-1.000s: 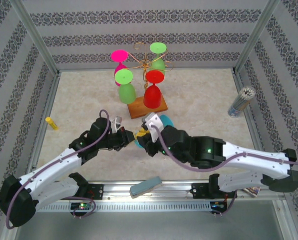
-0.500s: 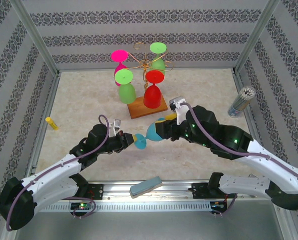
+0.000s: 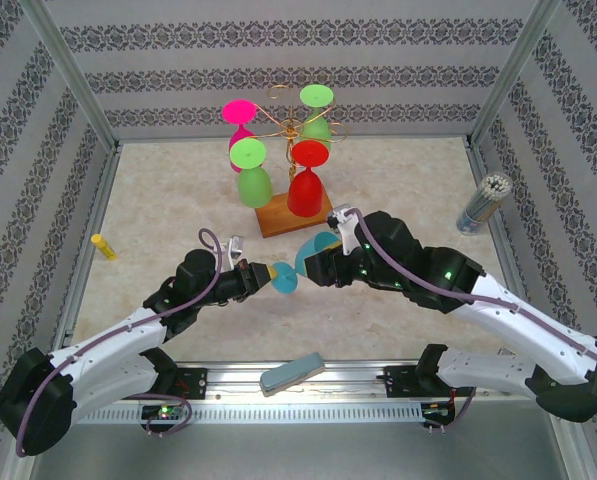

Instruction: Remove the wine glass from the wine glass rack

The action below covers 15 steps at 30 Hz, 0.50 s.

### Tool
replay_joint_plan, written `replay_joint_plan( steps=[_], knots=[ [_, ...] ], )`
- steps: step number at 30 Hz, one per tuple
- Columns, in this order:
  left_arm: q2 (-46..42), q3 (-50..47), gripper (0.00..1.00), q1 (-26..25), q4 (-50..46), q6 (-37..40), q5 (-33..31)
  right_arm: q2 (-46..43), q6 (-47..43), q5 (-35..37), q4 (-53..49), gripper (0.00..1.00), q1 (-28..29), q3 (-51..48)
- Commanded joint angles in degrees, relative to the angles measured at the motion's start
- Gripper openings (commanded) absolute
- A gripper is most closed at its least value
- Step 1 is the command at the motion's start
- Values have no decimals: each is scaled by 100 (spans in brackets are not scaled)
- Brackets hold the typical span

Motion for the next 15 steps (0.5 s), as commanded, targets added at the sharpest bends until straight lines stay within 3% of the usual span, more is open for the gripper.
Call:
replay_joint_plan(
  steps=[1, 15],
  knots=[
    [-7, -110, 0, 68, 532, -38, 69, 17, 66, -134, 108, 54, -86, -66],
    [83, -95, 0, 77, 512, -16, 54, 163, 3, -213, 139, 21, -135, -76]
  ],
)
